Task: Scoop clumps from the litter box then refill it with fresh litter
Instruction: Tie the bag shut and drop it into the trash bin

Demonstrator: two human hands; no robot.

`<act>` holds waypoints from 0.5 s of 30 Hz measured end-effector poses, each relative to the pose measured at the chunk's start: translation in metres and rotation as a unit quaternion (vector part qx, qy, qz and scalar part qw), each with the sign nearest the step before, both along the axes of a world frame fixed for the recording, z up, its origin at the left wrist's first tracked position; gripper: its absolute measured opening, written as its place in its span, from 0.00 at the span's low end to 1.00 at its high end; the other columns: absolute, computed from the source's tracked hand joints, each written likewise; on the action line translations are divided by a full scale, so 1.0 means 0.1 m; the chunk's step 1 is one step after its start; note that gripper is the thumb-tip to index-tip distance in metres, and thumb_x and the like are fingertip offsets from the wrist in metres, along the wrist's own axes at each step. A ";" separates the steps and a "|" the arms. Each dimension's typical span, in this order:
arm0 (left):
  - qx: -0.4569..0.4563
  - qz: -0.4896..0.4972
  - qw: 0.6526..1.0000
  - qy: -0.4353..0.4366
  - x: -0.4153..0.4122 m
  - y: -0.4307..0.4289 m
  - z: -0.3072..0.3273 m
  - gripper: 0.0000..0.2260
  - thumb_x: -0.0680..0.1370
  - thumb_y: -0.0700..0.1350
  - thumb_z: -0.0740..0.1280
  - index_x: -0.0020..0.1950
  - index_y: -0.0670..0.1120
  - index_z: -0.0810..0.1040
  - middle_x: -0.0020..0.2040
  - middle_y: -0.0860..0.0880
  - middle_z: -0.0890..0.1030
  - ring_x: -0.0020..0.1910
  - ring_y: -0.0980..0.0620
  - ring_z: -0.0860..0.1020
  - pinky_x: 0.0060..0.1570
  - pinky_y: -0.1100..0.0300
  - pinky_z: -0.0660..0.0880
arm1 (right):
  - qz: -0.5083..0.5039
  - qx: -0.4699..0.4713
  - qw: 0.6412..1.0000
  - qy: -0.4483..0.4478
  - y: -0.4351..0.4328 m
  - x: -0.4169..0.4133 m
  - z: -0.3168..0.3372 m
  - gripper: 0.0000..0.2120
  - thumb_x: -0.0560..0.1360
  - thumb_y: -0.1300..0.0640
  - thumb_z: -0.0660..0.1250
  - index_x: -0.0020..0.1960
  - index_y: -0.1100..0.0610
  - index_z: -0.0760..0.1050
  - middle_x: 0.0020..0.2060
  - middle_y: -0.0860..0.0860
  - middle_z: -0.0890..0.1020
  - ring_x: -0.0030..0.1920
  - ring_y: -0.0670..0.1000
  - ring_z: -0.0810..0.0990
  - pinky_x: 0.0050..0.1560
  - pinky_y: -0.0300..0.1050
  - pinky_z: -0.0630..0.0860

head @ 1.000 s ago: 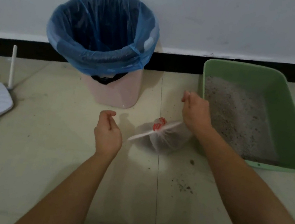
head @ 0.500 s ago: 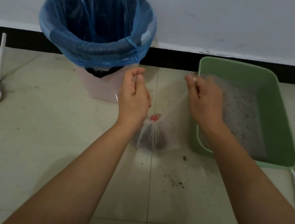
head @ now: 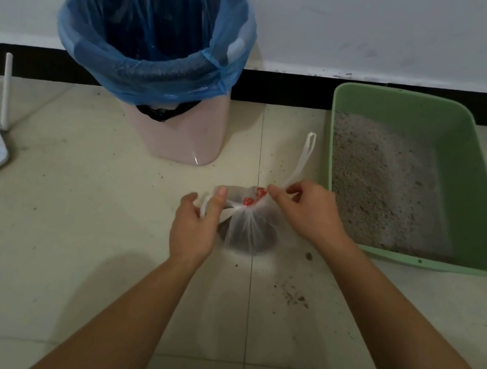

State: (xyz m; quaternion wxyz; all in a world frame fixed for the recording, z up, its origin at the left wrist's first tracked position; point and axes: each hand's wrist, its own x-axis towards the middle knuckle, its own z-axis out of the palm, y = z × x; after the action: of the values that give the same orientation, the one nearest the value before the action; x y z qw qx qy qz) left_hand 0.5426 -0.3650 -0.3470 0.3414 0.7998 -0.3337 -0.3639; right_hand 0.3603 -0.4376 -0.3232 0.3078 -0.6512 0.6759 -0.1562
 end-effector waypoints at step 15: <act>-0.016 0.003 0.963 0.270 0.09 -0.31 0.10 0.05 0.76 0.40 0.70 0.49 0.39 0.83 0.39 0.46 0.83 0.41 0.49 0.79 0.43 0.60 0.77 | -0.160 0.145 0.909 -0.355 0.05 0.18 -0.22 0.16 0.73 0.49 0.74 0.57 0.56 0.82 0.49 0.50 0.85 0.47 0.47 0.83 0.35 0.33 0.77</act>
State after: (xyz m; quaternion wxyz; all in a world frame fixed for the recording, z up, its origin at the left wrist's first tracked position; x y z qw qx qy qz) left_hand 0.5520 -0.3956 -0.3366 0.4324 0.6676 -0.2322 -0.5598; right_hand 0.3788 -0.4323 -0.3456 0.5895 -0.3838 0.6323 -0.3247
